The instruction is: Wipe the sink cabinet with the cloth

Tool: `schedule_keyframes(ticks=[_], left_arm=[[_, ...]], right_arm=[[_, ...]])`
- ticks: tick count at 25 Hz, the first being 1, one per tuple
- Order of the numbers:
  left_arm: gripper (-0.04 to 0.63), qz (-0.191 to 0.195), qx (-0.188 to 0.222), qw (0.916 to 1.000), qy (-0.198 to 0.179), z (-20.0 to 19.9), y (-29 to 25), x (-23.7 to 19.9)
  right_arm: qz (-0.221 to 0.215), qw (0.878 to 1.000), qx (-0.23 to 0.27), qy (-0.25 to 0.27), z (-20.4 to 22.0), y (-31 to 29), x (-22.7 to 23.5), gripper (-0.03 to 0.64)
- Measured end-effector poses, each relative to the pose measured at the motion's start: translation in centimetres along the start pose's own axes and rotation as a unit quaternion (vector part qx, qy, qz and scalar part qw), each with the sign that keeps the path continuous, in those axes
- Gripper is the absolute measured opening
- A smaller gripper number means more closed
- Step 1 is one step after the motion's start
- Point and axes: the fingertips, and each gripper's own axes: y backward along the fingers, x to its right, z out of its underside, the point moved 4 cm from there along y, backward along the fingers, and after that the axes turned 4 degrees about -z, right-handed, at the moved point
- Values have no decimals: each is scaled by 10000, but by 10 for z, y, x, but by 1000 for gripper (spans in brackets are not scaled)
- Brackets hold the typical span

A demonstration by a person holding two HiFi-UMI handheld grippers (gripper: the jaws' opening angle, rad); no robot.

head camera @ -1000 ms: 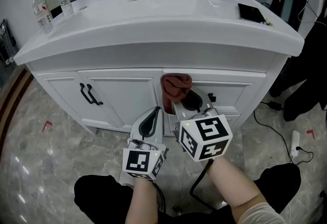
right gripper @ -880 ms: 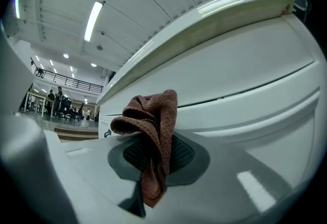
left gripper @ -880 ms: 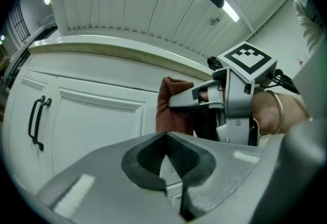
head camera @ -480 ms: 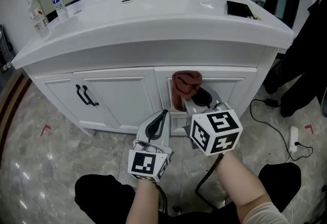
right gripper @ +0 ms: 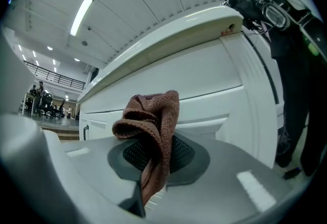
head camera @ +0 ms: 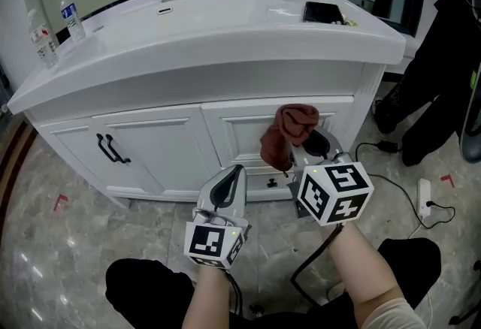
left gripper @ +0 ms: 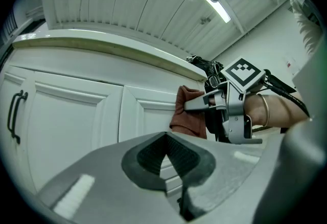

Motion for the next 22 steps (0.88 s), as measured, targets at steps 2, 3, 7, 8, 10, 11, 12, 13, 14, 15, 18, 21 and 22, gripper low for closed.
schedule_keyframes(ticks=[2,3,7,8,10,11,12,13,14,15,18,21,22], left_arm=[[1,39,-13,10000,71,5,-3,6],[0,61,-24,9999,103,7,-5,9],[0,223,-71,9995,207,13,-15,28],[0,292,-94,9994,180,14,-16,34],[0,427,-153,9990,43,16,-17,45],[0,482,-179,9987,-45,17,-16,49],[0,526,-195,9983,-130,17,-16,52],[0,557,-198,9980,-201,17,-15,54],[0,570,-186,9979,-253,16,-13,54],[0,558,-169,9979,-282,16,-11,52],[1,409,-179,9986,-276,16,-3,40],[0,203,-207,9993,-240,13,8,22],[0,115,-197,9995,-230,13,12,14]], right_arm=[[197,9998,46,-78,-2,10,13,84],[316,9994,69,-122,-4,16,21,84],[768,9967,133,-242,-10,38,55,83],[816,9961,138,-295,-10,42,62,81],[896,9950,145,-418,-11,51,72,83],[973,9941,155,-452,-12,55,76,83],[1073,9930,174,-467,-13,60,80,81],[1170,9918,199,-471,-14,63,82,81],[1232,9910,222,-466,-15,66,82,81],[1236,9910,234,-455,-14,67,79,81],[961,9942,189,-448,-7,58,54,81],[558,9970,107,-527,7,39,19,80],[416,9975,69,-565,13,31,7,80]])
